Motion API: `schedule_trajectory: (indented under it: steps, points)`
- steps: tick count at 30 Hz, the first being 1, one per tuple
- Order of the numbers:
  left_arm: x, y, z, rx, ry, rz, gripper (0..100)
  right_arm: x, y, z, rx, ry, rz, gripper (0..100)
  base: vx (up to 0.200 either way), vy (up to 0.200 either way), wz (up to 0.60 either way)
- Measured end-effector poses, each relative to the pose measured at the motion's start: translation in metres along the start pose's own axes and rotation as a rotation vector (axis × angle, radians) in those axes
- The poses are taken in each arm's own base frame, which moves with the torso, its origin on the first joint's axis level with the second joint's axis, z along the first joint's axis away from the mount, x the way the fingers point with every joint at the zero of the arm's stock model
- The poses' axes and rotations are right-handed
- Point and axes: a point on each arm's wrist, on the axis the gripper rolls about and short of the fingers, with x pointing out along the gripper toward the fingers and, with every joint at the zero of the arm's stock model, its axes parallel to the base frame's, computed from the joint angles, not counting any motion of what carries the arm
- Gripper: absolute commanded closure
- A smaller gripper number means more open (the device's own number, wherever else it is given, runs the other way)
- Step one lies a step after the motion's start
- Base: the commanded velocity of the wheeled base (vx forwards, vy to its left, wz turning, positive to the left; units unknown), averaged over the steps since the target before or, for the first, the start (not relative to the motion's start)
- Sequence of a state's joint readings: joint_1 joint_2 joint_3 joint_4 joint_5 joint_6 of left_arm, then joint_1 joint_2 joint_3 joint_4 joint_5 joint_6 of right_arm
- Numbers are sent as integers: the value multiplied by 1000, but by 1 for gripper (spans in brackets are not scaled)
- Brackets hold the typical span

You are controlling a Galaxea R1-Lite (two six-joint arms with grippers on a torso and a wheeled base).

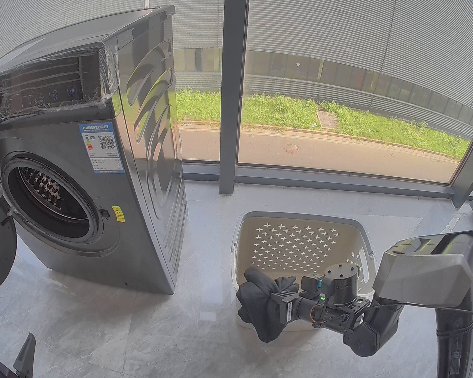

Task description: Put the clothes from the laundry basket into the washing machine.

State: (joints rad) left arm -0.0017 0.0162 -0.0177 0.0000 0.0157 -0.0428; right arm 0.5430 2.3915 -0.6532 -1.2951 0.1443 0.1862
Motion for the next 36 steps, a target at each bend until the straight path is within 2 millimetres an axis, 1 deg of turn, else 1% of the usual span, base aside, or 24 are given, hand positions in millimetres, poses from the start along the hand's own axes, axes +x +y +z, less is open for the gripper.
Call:
schedule_trajectory:
  steps: [5,9,11,12,17,21,25,28,30,34,36]
  points:
    - [0,0,0,1,0,1,0,-14,2,19,-6,-58,-14,100,0,0,0]
    - [0,0,0,1,0,1,0,-32,7,44,-13,-137,-39,100,0,0,0]
    - [0,0,0,1,0,2,0,-45,12,59,-18,-184,-44,100,0,0,0]
    - [0,0,0,1,0,1,0,-49,13,63,-19,-197,-45,100,0,0,0]
    - [0,0,0,0,0,1,0,-91,29,100,-35,-325,-34,100,0,0,0]
    - [0,0,0,0,0,0,0,-130,42,125,-59,-408,-19,100,0,0,0]
    - [0,0,0,0,0,-1,0,-171,53,144,-112,-501,17,100,0,0,0]
    - [0,0,0,0,0,-2,0,-197,58,151,-145,-565,37,100,-200,0,0]
    - [0,0,0,0,0,-2,0,-209,58,153,-159,-603,39,100,-200,0,0]
    - [0,0,0,2,0,-4,0,-225,56,157,-171,-653,19,100,-200,0,0]
    - [0,0,0,1,0,-5,0,-229,56,157,-174,-662,16,100,0,0,0]
